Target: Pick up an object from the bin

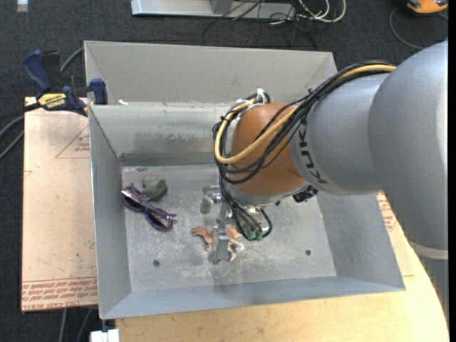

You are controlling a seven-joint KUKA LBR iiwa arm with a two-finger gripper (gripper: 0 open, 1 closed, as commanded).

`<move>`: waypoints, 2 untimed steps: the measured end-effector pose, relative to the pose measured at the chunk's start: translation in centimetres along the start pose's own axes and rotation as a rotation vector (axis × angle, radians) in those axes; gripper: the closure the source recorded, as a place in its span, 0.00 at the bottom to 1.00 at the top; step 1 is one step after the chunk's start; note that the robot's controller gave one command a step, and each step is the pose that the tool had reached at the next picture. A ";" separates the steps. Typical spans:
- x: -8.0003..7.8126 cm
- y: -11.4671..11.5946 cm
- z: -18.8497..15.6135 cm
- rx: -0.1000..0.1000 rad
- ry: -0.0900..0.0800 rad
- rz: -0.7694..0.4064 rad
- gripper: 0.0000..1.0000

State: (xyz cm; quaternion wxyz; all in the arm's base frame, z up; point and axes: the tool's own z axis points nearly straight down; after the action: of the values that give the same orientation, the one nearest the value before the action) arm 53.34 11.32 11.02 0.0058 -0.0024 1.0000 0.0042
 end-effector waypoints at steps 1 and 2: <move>-0.3 -4.3 2.3 0.001 0.001 0.060 0.00; -0.8 -5.5 3.8 -0.001 0.000 0.128 1.00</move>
Offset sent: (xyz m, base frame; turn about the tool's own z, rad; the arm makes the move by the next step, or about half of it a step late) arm 0.0086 -0.0549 -0.0382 0.1275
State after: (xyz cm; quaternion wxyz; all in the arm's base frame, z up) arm 54.24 5.88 7.20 0.0056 0.0616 0.9981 0.0052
